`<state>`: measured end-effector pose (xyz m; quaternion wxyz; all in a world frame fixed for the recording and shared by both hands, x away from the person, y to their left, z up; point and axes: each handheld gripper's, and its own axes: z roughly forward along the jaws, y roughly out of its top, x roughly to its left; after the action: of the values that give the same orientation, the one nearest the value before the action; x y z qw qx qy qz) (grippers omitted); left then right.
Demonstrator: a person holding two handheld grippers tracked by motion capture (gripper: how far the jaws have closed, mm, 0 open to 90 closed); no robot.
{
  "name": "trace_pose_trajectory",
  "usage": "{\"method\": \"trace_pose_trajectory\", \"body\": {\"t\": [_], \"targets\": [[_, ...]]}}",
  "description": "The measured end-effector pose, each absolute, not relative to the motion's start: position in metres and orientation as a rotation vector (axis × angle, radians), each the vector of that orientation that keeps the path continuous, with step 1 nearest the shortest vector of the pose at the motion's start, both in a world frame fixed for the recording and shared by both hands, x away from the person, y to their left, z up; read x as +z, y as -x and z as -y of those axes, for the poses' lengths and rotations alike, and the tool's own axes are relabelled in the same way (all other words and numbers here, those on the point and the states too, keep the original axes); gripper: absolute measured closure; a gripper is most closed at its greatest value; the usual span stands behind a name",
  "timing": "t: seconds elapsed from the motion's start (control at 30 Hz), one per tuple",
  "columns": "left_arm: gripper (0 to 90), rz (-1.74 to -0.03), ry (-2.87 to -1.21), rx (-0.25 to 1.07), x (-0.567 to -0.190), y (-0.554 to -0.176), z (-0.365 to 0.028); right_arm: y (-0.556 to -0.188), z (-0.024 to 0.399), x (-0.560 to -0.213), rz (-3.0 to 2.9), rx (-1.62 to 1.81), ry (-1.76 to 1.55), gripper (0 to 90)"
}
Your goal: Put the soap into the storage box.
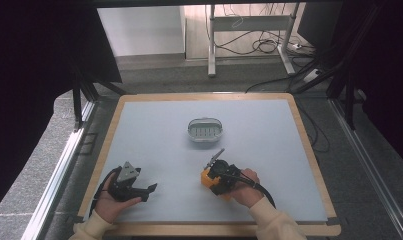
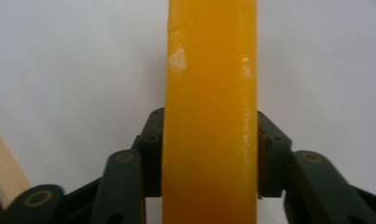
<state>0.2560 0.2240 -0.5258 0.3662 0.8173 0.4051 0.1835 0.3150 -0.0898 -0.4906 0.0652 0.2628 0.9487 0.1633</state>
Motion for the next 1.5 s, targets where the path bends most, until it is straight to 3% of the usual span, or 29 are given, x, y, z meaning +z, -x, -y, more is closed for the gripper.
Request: {"method": "trace_pose_trajectory", "body": {"t": [1.5], "targets": [[17.5, -1.045, -2.095, 0.478, -0.526, -0.257, -0.226, -0.310, 0.105, -0.453, -2.817, 0.663, -0.719, 61.3]]}}
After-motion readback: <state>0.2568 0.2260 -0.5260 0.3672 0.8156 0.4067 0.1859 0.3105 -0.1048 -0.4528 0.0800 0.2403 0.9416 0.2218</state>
